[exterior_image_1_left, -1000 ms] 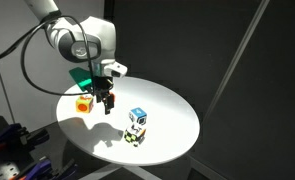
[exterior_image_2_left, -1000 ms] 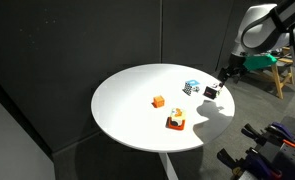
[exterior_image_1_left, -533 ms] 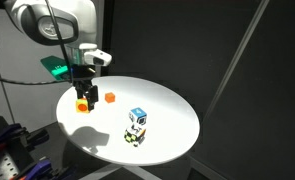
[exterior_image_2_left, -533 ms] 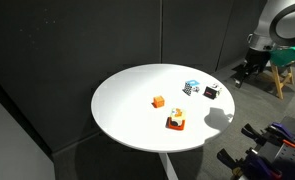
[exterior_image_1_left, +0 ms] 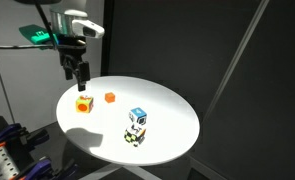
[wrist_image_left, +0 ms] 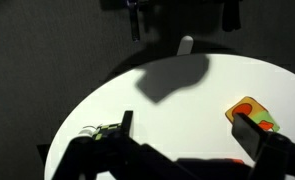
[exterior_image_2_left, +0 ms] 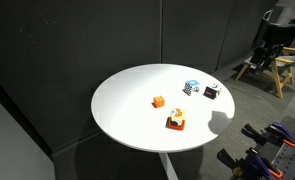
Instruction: Pick up the block with a letter on top and move it to the right
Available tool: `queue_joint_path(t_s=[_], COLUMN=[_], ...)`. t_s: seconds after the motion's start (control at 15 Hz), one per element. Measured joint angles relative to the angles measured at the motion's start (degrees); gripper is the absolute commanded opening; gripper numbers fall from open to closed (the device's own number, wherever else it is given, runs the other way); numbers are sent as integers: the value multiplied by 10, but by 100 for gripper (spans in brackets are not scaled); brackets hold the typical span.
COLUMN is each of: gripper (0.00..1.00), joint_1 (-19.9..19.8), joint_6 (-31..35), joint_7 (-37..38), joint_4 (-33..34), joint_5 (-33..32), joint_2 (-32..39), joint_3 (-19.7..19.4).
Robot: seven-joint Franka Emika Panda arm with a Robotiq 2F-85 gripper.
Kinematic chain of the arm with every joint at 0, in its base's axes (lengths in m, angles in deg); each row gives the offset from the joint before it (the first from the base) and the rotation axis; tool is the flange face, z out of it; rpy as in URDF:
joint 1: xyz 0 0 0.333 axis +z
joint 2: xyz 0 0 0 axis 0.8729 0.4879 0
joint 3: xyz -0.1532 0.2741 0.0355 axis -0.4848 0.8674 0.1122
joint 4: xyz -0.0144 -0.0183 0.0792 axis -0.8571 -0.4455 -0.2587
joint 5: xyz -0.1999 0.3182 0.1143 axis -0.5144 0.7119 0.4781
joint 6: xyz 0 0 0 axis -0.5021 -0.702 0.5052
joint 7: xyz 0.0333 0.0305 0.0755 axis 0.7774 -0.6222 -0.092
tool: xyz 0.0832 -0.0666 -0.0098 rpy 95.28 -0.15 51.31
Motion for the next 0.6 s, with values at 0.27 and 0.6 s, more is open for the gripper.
queue_joint_path(t_s=[0.27,0.6], gripper=[100,100], joint_1=[8,9], joint_6=[-36,-39], joint_7=[-1,-2], joint_4=[0,-1], joint_5=[21,22], joint_2=[-53,-63], joint_3=[1,2])
